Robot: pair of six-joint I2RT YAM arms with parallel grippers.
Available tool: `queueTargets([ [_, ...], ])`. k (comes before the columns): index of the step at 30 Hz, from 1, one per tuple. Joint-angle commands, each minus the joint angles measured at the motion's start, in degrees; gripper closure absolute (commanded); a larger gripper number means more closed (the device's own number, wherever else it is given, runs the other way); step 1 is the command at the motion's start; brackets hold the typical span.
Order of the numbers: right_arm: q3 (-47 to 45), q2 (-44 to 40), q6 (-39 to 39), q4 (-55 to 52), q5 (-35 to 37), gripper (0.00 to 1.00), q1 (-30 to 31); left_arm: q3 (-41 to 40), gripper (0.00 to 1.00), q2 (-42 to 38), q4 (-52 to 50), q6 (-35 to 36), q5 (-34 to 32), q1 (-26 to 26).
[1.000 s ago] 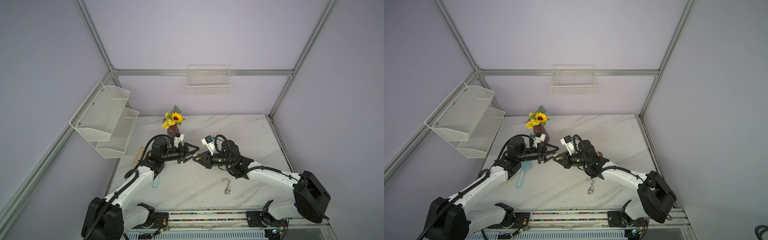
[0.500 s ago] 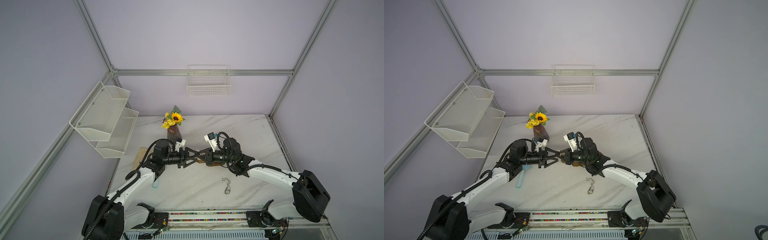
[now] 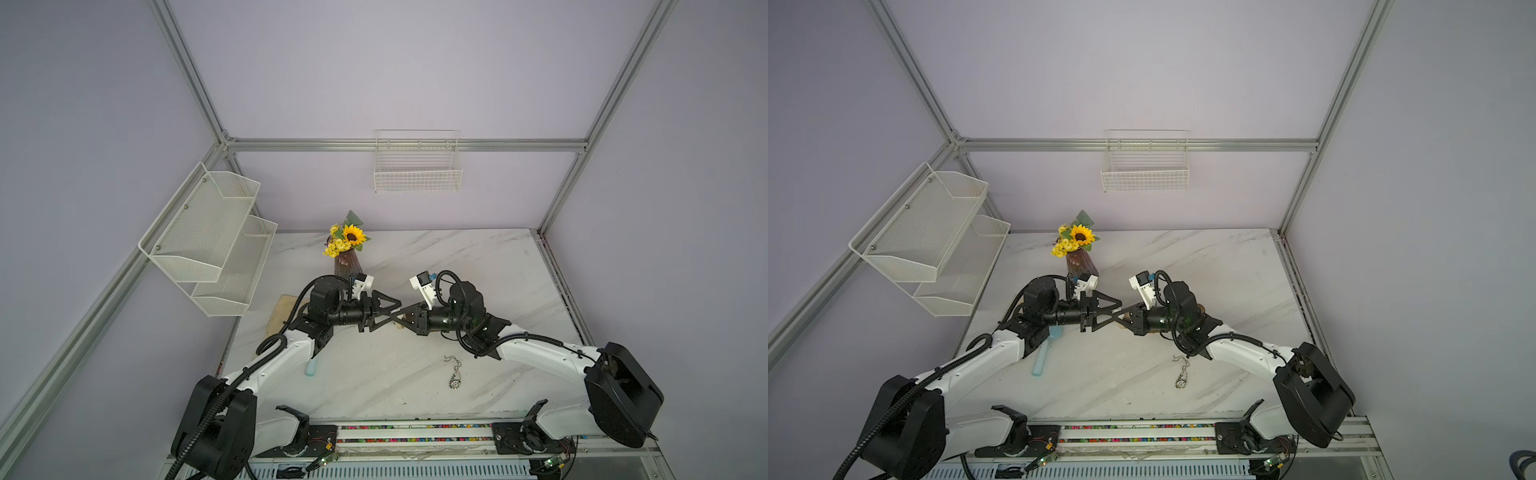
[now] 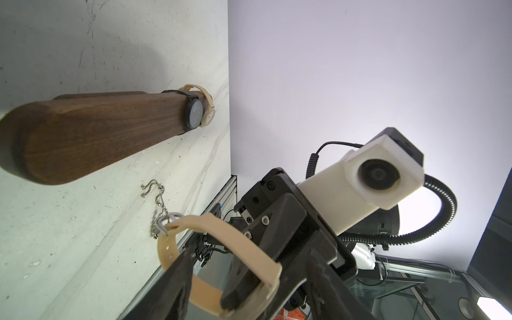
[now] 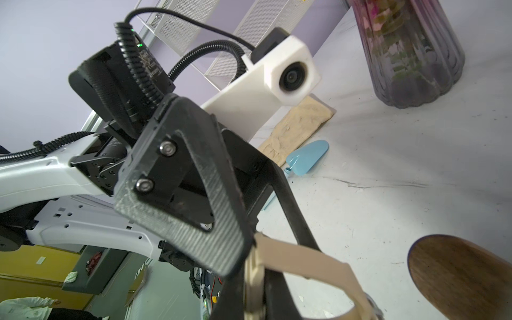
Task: Place watch on stand
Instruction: Pick up the watch at the center of the board.
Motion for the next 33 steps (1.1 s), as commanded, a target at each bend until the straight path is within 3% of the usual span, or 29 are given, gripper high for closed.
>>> queueTargets([
  [1,-0.24,-1.28,1.67,4.27,-1.34,0.88,0.29,3.81,0.39,0.19,4.95,-2.25,0.71,0.3],
  [8,1.1,0.63,1.32,5.19,-1.19,0.88,0.3,3.99,0.54,2.15,10.2,-5.6,1.8,-0.4],
  [19,-0.25,0.87,0.96,4.46,0.12,0.88,0.29,4.08,0.61,2.42,13.2,-8.16,2.54,-0.32],
  [28,-1.28,0.55,2.19,4.89,1.99,0.89,-0.56,2.57,0.61,1.09,13.25,-8.34,2.53,-0.14],
  [33,-0.27,1.74,5.7,7.41,0.74,0.88,-1.46,1.15,0.53,0.57,13.25,-8.01,2.57,-0.27],
])
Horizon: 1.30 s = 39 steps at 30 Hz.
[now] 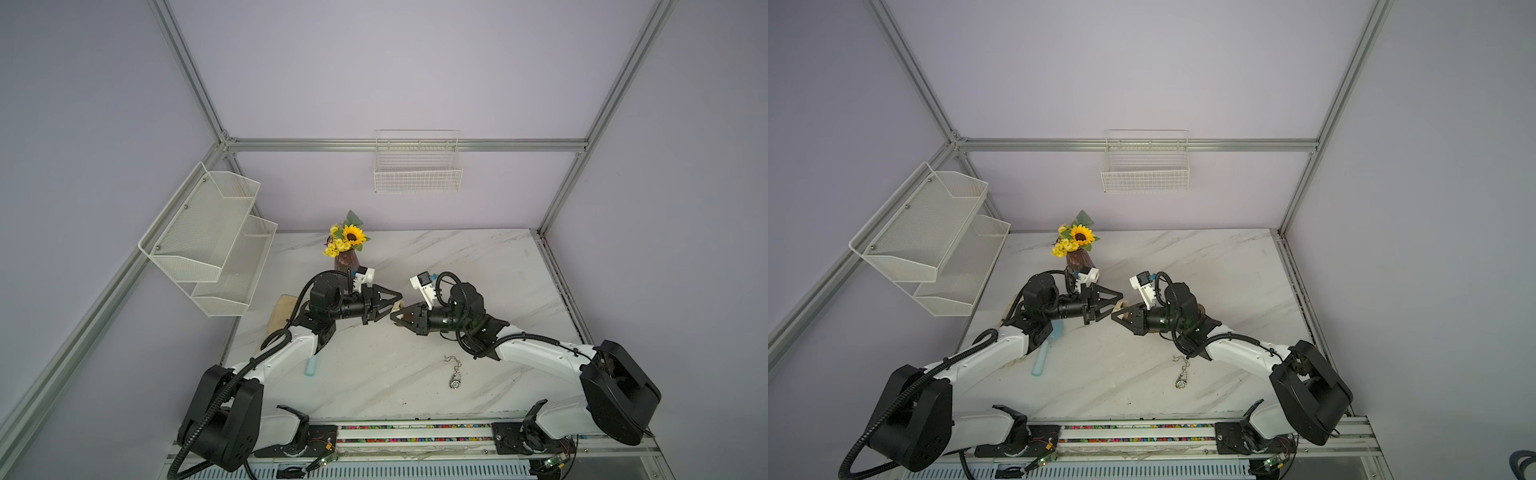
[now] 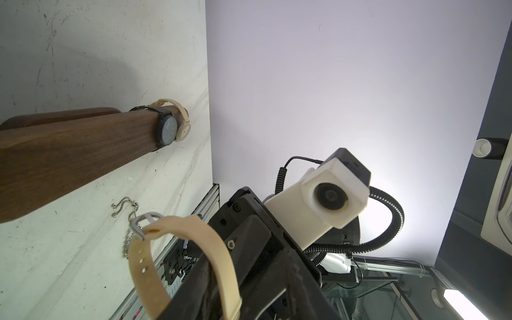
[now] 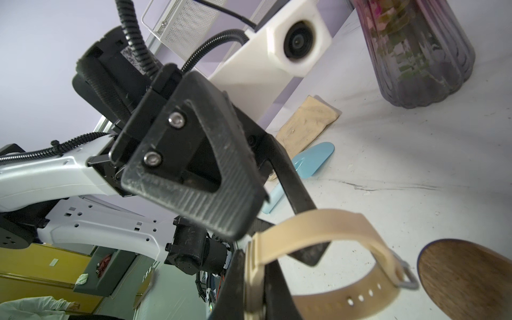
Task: Place watch on stand
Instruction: Pick up the watch at the center of the board.
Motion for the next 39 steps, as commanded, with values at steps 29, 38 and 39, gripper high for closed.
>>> queueTargets([
  [29,5.38,2.14,22.53,11.82,-4.88,0.88,-5.01,-1.68,0.49,0.45,-0.08,7.95,3.17,-0.63],
  [38,5.32,3.19,25.39,11.91,-7.18,0.88,-6.83,1.03,0.48,-0.77,-2.5,10.56,3.71,-0.4],
  [39,5.62,3.65,25.58,11.93,-7.89,0.88,-6.83,1.35,0.47,-0.87,-2.77,10.64,3.62,-0.44],
])
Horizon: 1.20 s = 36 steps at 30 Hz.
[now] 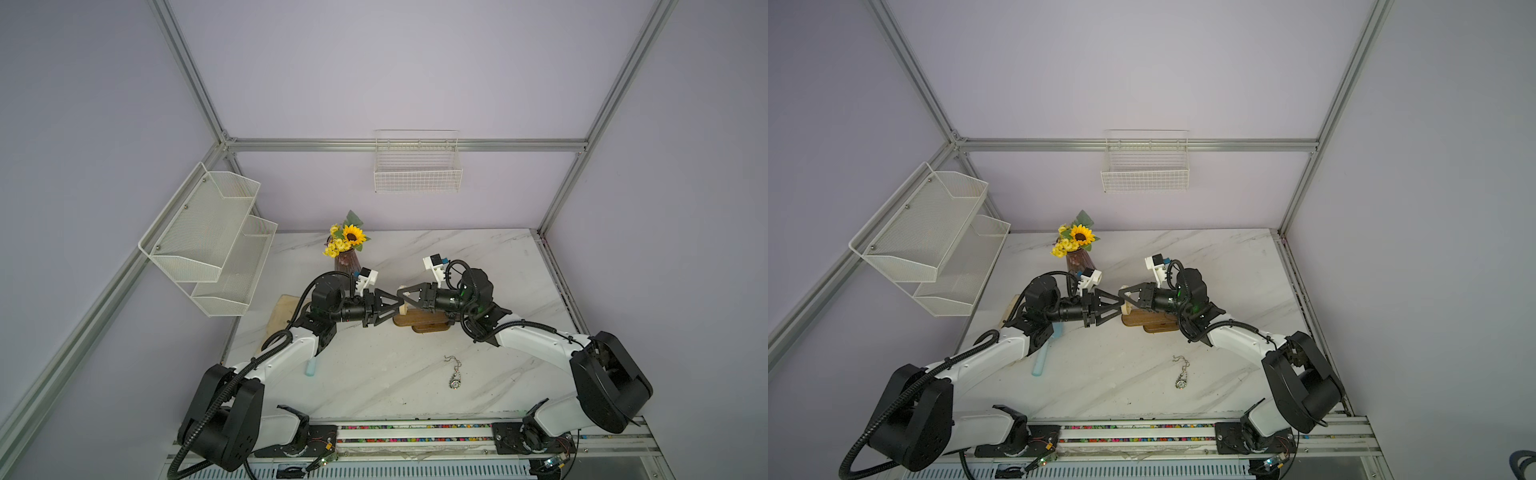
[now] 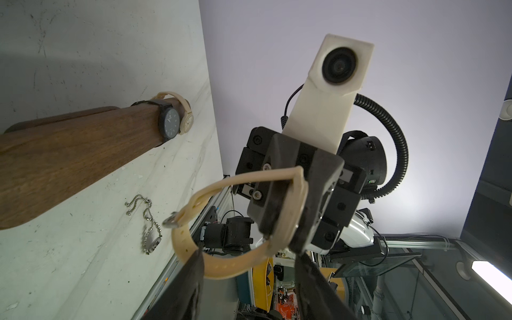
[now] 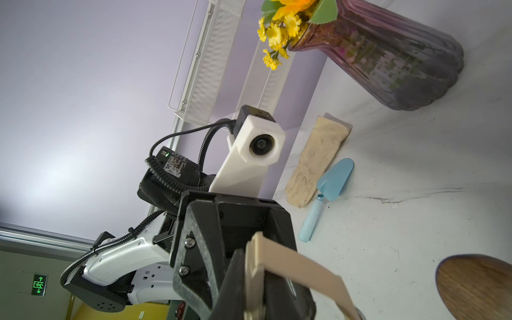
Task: Place watch on stand
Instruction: Pick up the watch at the center of the board.
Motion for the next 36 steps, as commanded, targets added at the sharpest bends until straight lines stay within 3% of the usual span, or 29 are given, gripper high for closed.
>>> queueTargets([
  [1,2.15,0.21,3.07,3.9,-2.14,0.88,-0.13,2.47,0.47,-1.12,-1.24,2.36,1.37,0.13],
  [7,1.35,1.86,5.5,6.94,-5.67,0.86,-0.02,4.29,0.44,0.37,-1.34,2.93,0.91,0.18],
  [15,0.89,2.65,7.58,6.98,-6.6,0.86,-0.05,4.92,0.5,-1.51,-0.28,3.85,0.49,0.14],
  [19,1.45,3.56,11.47,9.41,-8.03,0.86,-0.05,5.97,0.49,-3.57,-5.03,9.52,-0.38,1.02],
  [24,1.32,3.34,13.49,10.14,-8.26,0.86,-0.01,11.53,0.41,-5.61,-20.2,21.72,-4.69,1.37],
  [30,0.57,3.76,16.71,13.35,-8.15,0.86,-0.05,13.48,0.39,-7.24,-21.32,25.17,-7.21,1.37],
  [36,0.54,4.93,19.7,15.72,-7.75,0.86,-0.05,11.94,0.54,-6.52,-18.94,24.64,-6.81,1.3],
])
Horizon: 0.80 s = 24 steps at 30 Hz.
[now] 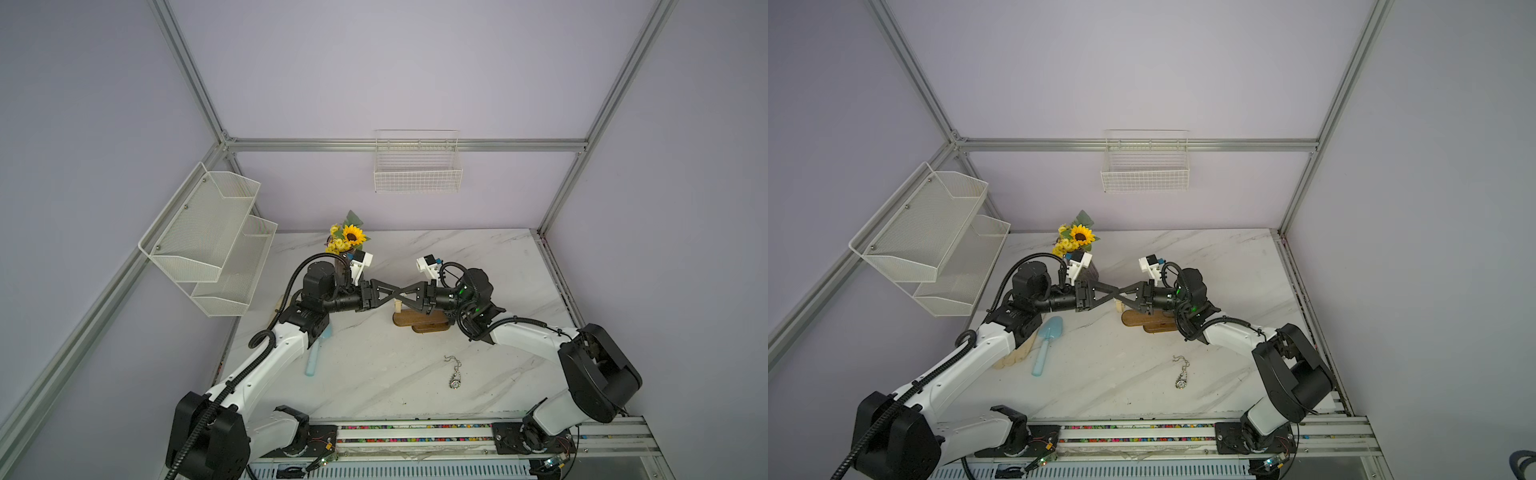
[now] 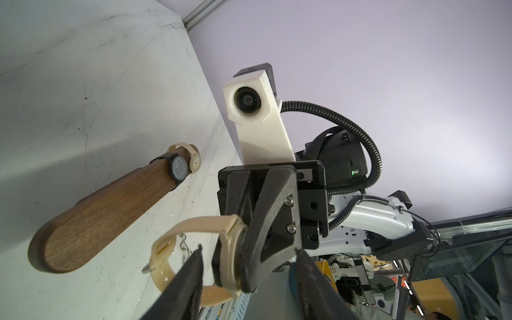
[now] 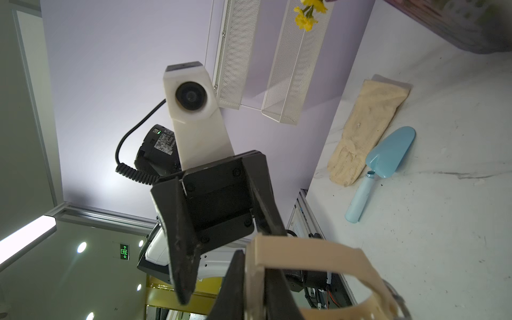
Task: Place watch on stand
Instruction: Pick up the watch at the center of the board.
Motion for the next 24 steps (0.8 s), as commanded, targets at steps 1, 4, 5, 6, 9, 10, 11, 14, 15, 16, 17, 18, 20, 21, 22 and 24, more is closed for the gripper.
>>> queueTargets([
  [1,-0.04,0.86,4.78,4.85,0.17,0.85,0.18,0.74,0.54,-0.54,2.47,1.28,-0.13,0.35],
  [4,0.04,1.07,5.74,5.35,0.99,0.86,0.22,-1.26,0.55,-1.63,5.63,0.55,0.32,0.27],
  [5,0.08,1.12,5.89,5.35,1.27,0.85,0.16,-1.96,0.55,-2.19,6.96,0.26,0.63,0.32],
  [6,0.09,1.22,6.23,5.48,1.54,0.86,0.16,-2.58,0.55,-2.6,8.22,0.0,0.87,0.34],
  [9,0.02,1.74,7.98,8.07,1.77,0.85,0.2,-3.29,0.5,-2.75,8.95,0.51,0.59,0.34],
  [10,0.11,1.92,8.5,8.75,1.77,0.86,0.17,-3.38,0.5,-2.37,8.95,0.64,0.78,0.34],
  [11,0.09,1.94,8.82,9.16,1.79,0.85,0.17,-3.47,0.5,-1.72,9.06,0.66,1.09,0.34],
  [14,0.39,1.94,9.15,9.66,1.86,0.86,0.16,-3.81,0.5,0.25,11.0,0.09,2.51,-0.14],
  [15,0.52,2.01,9.32,9.66,1.91,0.85,0.16,-3.92,0.51,0.69,11.92,-0.26,2.89,-0.42],
  [16,0.59,2.09,9.43,9.71,1.94,0.85,0.19,-3.85,0.51,1.06,12.34,-0.36,3.02,-0.73],
  [17,0.63,2.28,9.42,9.72,1.93,0.85,0.17,-3.76,0.5,1.23,12.65,-0.35,3.18,-1.04],
  [18,0.74,2.37,9.51,9.87,2.01,0.85,0.18,-3.58,0.5,1.47,12.81,-0.3,3.41,-1.35],
  [20,0.85,2.65,9.65,10.12,2.01,0.85,0.18,-3.48,0.49,1.53,13.16,-0.19,3.59,-2.02],
  [21,0.94,2.77,9.73,10.22,2.2,0.85,0.16,-3.59,0.49,1.42,13.24,-0.19,3.57,-2.25],
  [22,1.03,2.96,9.74,10.27,2.28,0.85,0.16,-3.76,0.49,1.31,13.26,-0.11,3.55,-2.44],
  [24,1.41,3.51,9.89,10.53,2.3,0.85,0.17,-4.25,0.51,0.98,13.46,-0.11,3.61,-2.71],
])
